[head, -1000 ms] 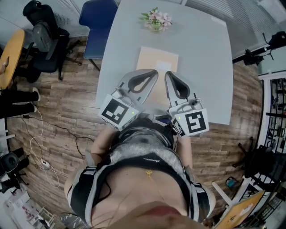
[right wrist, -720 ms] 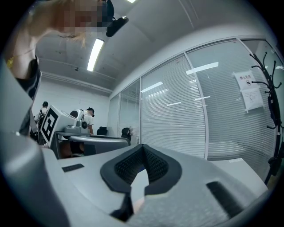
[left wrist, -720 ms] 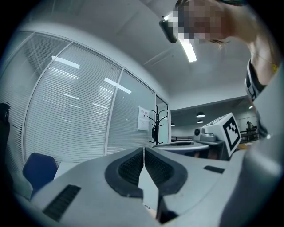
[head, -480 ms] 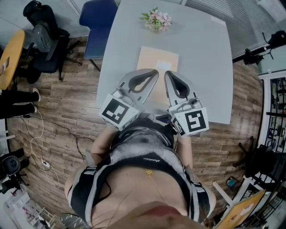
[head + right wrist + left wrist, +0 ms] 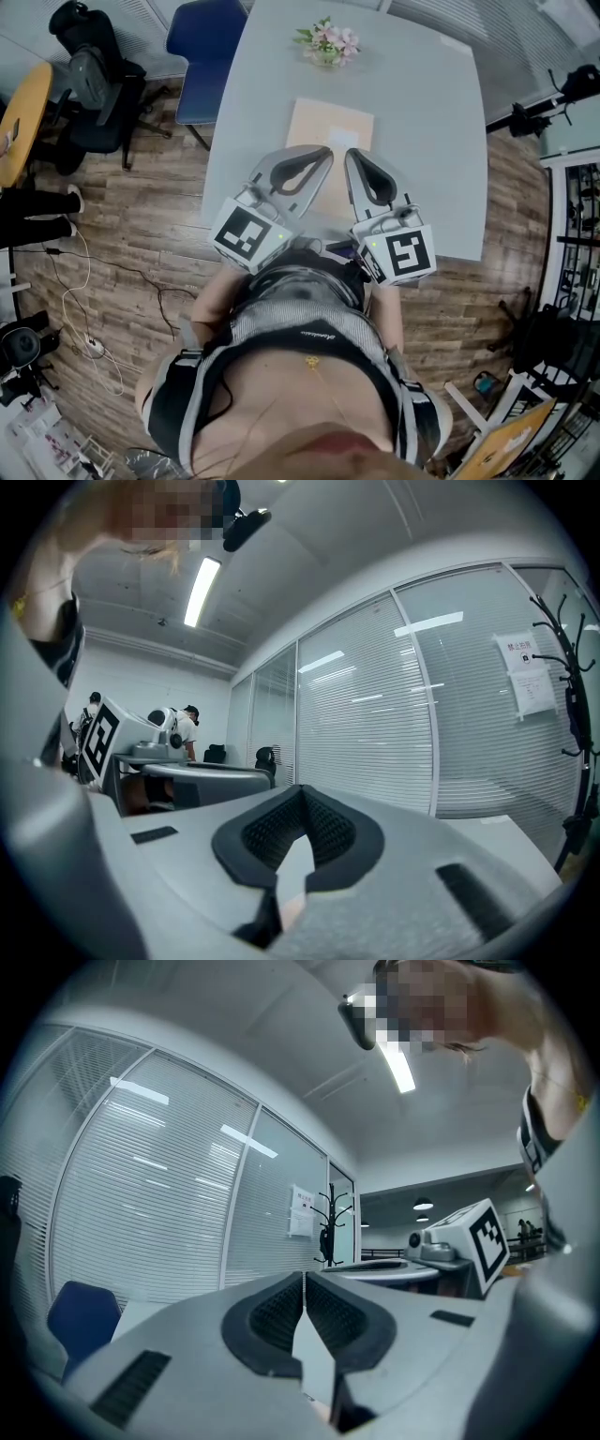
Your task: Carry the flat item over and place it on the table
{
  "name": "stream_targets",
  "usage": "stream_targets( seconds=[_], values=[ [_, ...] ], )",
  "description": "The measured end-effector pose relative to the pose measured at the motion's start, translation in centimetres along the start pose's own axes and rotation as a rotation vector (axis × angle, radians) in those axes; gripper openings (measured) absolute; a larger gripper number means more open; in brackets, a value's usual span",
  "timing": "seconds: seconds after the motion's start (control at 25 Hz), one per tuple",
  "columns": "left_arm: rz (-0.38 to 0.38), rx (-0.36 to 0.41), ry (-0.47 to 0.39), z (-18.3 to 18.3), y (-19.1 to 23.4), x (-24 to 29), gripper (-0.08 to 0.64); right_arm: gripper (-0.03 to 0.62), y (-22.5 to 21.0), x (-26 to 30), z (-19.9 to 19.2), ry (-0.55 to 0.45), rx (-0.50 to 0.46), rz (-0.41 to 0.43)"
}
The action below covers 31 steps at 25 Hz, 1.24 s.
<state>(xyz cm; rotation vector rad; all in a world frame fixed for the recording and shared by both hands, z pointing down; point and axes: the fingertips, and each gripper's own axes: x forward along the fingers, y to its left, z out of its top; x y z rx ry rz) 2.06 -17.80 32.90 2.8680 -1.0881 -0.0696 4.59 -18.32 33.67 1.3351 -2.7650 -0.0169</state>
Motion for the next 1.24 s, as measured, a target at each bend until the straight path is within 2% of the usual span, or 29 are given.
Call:
stream_targets(
  seconds=[0.36, 1.24],
  values=[
    [0.012, 0.006, -0.024, 0.3, 0.1, 0.0, 0.012, 0.002, -0.1, -0.2, 0.3, -0.006, 0.011, -0.002],
    [0.020, -0.007, -0.007, 0.1, 0.4, 1.0, 0.012, 0.002, -0.5, 0.4, -0.3, 0.015, -0.005, 0.013]
  ],
)
